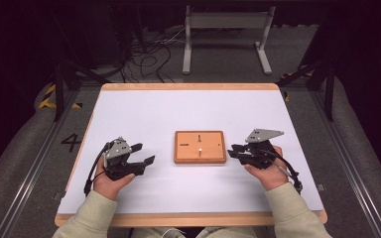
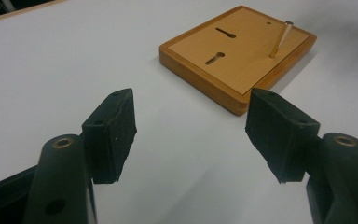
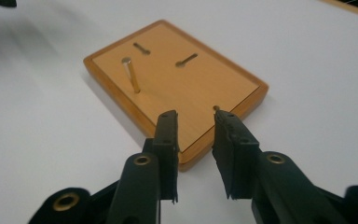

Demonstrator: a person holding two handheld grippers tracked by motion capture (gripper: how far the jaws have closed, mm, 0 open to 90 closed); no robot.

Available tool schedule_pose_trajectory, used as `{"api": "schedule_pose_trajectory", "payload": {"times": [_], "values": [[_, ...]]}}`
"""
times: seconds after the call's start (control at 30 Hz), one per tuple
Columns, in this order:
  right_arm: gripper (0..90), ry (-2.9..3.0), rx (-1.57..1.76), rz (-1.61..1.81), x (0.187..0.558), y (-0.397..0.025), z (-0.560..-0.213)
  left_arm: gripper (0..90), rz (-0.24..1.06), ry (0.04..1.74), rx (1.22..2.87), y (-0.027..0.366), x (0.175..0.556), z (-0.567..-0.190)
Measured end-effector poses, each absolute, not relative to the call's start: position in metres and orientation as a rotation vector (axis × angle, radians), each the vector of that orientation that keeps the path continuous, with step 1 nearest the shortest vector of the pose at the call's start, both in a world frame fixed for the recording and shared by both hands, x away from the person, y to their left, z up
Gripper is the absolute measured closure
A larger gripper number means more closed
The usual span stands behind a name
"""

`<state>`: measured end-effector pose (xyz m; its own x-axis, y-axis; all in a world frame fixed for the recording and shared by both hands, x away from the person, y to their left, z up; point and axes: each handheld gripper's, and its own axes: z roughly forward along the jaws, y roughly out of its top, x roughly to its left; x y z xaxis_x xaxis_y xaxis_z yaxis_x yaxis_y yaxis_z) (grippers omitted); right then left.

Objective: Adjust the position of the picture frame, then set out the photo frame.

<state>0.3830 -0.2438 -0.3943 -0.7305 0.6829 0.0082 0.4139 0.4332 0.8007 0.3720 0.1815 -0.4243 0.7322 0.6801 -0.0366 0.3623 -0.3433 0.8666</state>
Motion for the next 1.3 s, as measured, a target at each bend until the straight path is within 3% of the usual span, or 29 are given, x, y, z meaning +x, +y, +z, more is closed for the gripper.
{"api": "schedule_pose_trajectory", "payload": {"times": [0.3, 0.6, 1.3], "values": [[60.0, 2.225, 0.993, 1.299, 0.388, -0.27, -0.39, 30.6, 0.396, 0.783, 1.958, 0.173, 0.374, -0.416], [57.0, 2.136, 1.06, 1.275, 0.388, -0.284, -0.391, 25.8, 0.394, 0.744, 1.981, 0.155, 0.377, -0.41], [53.4, 2.075, 1.178, 1.214, 0.38, -0.306, -0.395, 32.0, 0.277, 0.65, 1.968, 0.107, 0.404, -0.409]]}}
